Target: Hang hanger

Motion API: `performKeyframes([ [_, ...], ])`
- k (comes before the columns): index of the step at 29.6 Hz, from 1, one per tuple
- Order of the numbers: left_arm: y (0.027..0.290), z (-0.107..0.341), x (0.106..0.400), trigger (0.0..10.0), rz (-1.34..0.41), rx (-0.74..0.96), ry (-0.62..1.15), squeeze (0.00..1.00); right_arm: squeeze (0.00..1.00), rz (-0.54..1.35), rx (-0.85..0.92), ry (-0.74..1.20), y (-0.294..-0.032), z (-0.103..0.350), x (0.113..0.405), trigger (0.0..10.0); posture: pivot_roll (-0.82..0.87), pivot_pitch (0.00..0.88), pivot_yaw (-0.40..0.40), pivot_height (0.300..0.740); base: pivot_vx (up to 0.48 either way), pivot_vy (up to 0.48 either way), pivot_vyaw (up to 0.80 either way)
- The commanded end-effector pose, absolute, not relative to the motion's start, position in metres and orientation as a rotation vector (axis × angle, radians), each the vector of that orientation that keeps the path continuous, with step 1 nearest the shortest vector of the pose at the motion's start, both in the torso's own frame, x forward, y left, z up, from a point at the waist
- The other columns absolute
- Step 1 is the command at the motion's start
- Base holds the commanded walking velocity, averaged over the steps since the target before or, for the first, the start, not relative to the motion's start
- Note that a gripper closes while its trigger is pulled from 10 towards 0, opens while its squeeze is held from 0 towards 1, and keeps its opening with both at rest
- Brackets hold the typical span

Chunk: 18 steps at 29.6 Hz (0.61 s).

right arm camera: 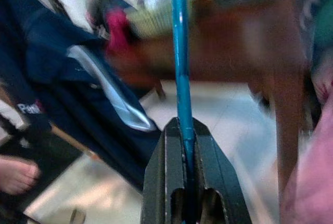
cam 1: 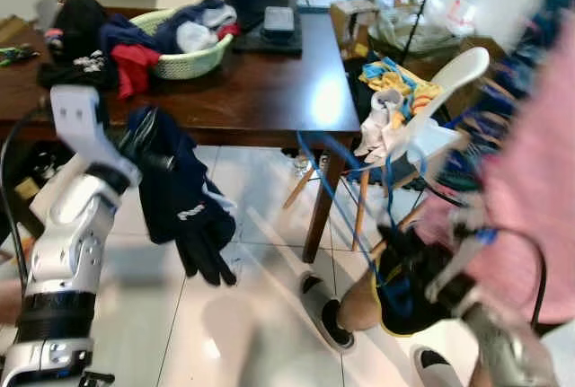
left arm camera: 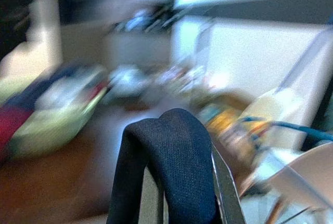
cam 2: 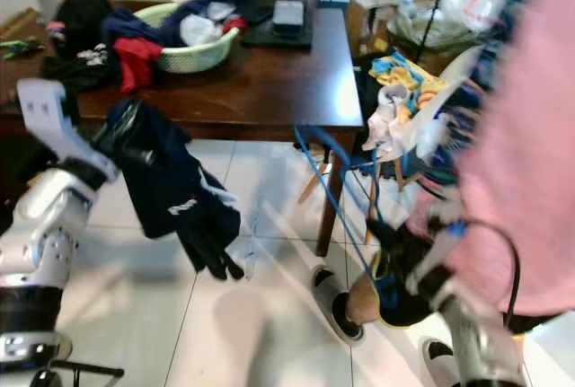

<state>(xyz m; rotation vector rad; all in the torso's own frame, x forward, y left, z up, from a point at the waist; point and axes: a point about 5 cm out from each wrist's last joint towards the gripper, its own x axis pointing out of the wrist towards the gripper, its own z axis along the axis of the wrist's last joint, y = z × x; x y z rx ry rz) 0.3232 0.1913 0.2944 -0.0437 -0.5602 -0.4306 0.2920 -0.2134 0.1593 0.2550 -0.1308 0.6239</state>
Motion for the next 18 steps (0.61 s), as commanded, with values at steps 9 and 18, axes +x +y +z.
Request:
performKeyframes([
  [9, 0.172, 0.301, 0.307, 10.0, -0.602, -0.095, -0.578, 0.00, 0.00, 0.630, 0.198, -0.024, -0.214, 0.143, 0.282, 10.0, 0.04, 0.114, -0.027, 0.740, 0.373, 0.000, 0.00],
  [18, 0.163, 0.300, 0.300, 10.0, -0.668, -0.123, -0.535, 0.00, 0.00, 0.648, 0.184, 0.032, -0.212, 0.141, 0.276, 10.0, 0.04, 0.118, -0.027, 0.740, 0.000, 0.000, 0.00],
])
